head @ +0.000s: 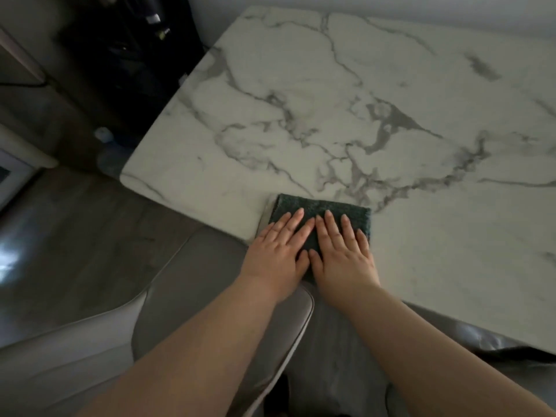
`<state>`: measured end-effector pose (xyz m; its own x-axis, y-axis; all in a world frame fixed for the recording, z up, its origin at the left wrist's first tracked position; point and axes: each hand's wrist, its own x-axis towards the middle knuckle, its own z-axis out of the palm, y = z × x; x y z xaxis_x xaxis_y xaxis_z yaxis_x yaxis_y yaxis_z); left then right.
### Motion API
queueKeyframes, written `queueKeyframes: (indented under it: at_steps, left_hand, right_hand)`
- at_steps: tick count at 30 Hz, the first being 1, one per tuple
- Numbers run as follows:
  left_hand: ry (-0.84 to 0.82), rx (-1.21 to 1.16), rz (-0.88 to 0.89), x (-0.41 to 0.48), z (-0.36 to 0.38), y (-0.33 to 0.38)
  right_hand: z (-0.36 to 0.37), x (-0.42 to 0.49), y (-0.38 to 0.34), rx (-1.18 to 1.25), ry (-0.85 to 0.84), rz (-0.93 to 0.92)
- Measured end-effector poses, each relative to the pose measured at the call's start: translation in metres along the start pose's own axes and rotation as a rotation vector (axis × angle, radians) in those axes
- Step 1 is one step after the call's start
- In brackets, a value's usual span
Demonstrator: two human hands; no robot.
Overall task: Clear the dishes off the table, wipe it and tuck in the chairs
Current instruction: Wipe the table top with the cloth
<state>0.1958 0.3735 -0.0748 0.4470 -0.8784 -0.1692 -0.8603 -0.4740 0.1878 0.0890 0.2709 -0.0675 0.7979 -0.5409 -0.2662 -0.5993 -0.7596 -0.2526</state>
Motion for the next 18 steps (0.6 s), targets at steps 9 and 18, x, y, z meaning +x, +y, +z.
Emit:
queueKeyframes:
  at_steps: [9, 18]
  left_hand:
    - [0.049, 0.094, -0.264, -0.004, -0.03, -0.182]
    - [-0.04, 0.063, -0.463, 0.025, -0.06, -0.274]
  right_hand:
    - [0.011, 0.121, -0.162, -0.032, -0.054, -0.275]
    - [0.01, 0.208, -0.239, -0.111, -0.102, -0.443]
